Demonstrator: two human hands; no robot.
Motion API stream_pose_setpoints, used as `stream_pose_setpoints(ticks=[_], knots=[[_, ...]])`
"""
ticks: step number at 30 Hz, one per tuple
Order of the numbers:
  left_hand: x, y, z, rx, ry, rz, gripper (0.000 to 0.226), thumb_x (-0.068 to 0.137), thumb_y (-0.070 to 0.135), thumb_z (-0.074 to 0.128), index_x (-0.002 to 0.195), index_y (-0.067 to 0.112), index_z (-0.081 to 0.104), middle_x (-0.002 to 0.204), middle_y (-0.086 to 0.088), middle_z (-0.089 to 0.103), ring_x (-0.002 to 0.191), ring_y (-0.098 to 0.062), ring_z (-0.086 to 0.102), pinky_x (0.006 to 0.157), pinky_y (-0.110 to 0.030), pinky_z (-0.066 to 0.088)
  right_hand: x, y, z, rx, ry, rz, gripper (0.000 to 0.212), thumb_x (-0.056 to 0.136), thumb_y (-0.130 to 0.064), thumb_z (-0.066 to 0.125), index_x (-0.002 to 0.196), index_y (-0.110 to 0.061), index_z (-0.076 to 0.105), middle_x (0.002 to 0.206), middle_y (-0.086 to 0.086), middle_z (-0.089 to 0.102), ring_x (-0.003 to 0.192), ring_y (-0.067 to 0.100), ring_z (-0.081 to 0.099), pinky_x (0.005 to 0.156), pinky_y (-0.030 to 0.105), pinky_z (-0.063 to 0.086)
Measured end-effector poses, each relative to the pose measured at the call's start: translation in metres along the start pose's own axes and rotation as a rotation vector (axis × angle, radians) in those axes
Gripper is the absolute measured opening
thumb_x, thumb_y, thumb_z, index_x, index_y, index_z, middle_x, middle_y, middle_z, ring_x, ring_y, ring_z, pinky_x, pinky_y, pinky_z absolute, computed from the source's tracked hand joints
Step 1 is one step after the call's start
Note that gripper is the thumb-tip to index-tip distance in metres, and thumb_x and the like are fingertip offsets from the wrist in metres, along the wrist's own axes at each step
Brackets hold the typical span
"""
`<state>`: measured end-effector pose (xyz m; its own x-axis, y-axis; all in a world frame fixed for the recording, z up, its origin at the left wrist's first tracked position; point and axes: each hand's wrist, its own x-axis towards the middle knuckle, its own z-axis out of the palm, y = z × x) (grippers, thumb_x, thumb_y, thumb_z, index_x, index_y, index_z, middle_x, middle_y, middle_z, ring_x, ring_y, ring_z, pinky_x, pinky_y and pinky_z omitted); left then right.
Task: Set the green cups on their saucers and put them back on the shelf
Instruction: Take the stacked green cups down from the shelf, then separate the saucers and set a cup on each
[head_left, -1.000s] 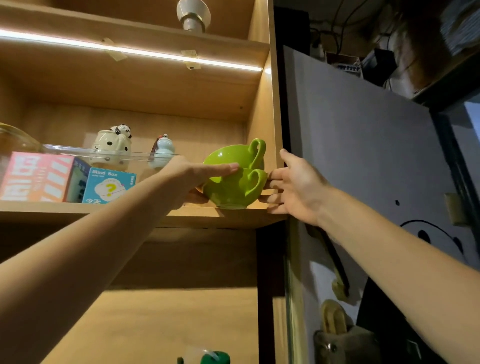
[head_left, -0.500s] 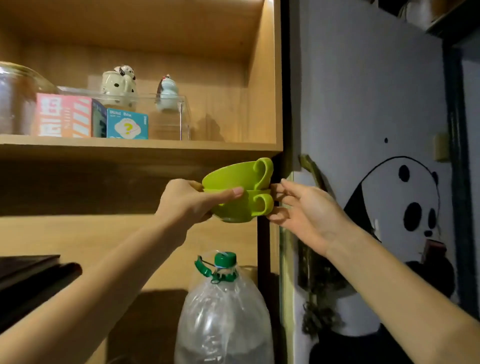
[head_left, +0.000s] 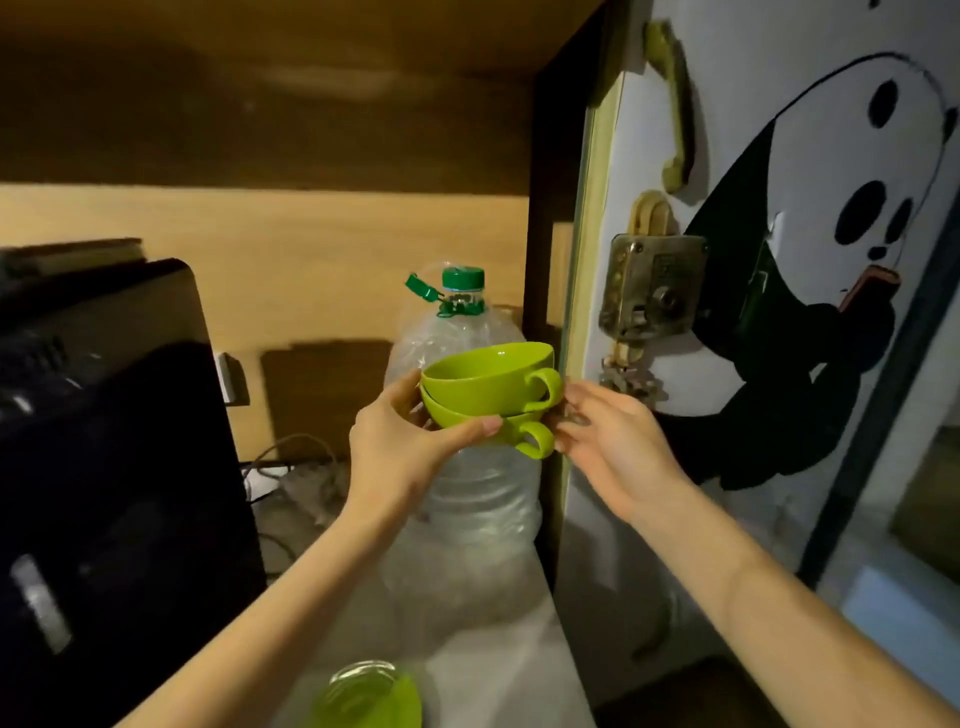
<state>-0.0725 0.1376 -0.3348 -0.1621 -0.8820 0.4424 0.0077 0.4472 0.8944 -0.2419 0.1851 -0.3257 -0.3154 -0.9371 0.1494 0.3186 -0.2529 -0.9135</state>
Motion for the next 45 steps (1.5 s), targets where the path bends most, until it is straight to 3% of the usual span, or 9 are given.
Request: stream_pose_setpoints(ticks=[5,9,13,16,21,25,38,42,45], knots=[[-0.044,-0.05,-0.001,0.022,-0.007,-0.082,0.087,0.034,0.037,0.084,0.113,0.029,0.048,0.104,0.012,0.063,0.099,0.0,0.062,0.086,-0.02,0.052,-0.017,0.064,-0.02,0.023,0.059,0.091,0.022,0.093,-0.009,0.045,0.104,-0.002,0.062,0.094,0.012,0.068,0.076,0.02,0.068,0.075,0.035,0.056],[-0.074,-0.1,0.001,0.039,-0.032,-0.187,0.098,0.039,0.018,0.091,0.125,0.017,0.044,0.122,-0.003,0.059,0.111,-0.014,0.058,0.096,-0.032,0.049,-0.033,0.109,-0.031,-0.002,0.148,0.2,0.018,0.092,-0.013,0.048,0.086,-0.009,0.064,0.079,0.008,0.067,0.071,0.019,0.063,0.069,0.033,0.053],[-0.106,-0.141,0.007,0.077,-0.057,-0.262,0.078,0.043,0.01,0.089,0.103,0.036,0.047,0.107,0.011,0.059,0.095,0.007,0.058,0.086,-0.012,0.048,-0.047,0.15,-0.046,0.019,0.256,0.348,0.017,0.091,-0.021,0.051,0.088,-0.01,0.063,0.085,0.009,0.065,0.076,0.02,0.062,0.071,0.034,0.053],[-0.127,-0.162,0.011,0.162,-0.054,-0.29,0.082,0.04,0.025,0.091,0.109,0.033,0.048,0.112,0.004,0.06,0.101,-0.005,0.061,0.088,-0.017,0.048,-0.055,0.176,-0.06,-0.004,0.298,0.403,0.019,0.09,-0.022,0.054,0.093,-0.006,0.064,0.087,0.011,0.067,0.078,0.023,0.063,0.075,0.038,0.053],[-0.152,-0.192,0.019,0.249,-0.062,-0.367,0.095,0.038,0.033,0.091,0.123,0.016,0.052,0.114,0.002,0.061,0.101,-0.01,0.062,0.082,-0.005,0.046,-0.064,0.204,-0.074,-0.024,0.364,0.467,0.019,0.089,-0.02,0.055,0.098,-0.005,0.063,0.083,0.011,0.065,0.074,0.021,0.062,0.052,0.025,0.055],[-0.162,-0.204,0.021,0.297,-0.075,-0.42,0.09,0.039,0.028,0.091,0.12,0.014,0.054,0.107,0.006,0.062,0.096,-0.007,0.061,0.075,0.003,0.04,-0.069,0.219,-0.081,-0.032,0.409,0.525,0.024,0.088,-0.019,0.057,0.106,-0.004,0.061,0.09,0.011,0.065,0.076,0.019,0.062,0.052,0.026,0.055],[-0.174,-0.206,0.021,0.346,-0.069,-0.481,0.09,0.042,0.023,0.09,0.123,0.011,0.051,0.101,0.011,0.057,0.093,-0.006,0.058,0.067,0.008,0.036,-0.073,0.242,-0.087,-0.088,0.366,0.564,0.01,0.088,-0.02,0.056,0.085,-0.018,0.064,0.092,0.008,0.066,0.087,0.024,0.063,0.069,0.035,0.051],[-0.178,-0.205,0.021,0.332,-0.065,-0.492,0.09,0.045,0.022,0.09,0.125,0.009,0.049,0.105,0.011,0.055,0.097,-0.004,0.054,0.069,0.009,0.034,-0.072,0.244,-0.09,-0.159,0.301,0.571,0.011,0.09,-0.025,0.053,0.095,-0.02,0.062,0.102,0.008,0.063,0.099,0.027,0.06,0.072,0.035,0.051],[-0.176,-0.207,0.019,0.377,-0.112,-0.511,0.091,0.047,0.026,0.089,0.126,0.01,0.046,0.111,0.005,0.059,0.104,-0.011,0.057,0.073,0.003,0.037,-0.067,0.242,-0.093,-0.228,0.266,0.606,0.013,0.09,-0.023,0.051,0.096,-0.017,0.061,0.094,0.005,0.064,0.091,0.025,0.061,0.069,0.033,0.052]])
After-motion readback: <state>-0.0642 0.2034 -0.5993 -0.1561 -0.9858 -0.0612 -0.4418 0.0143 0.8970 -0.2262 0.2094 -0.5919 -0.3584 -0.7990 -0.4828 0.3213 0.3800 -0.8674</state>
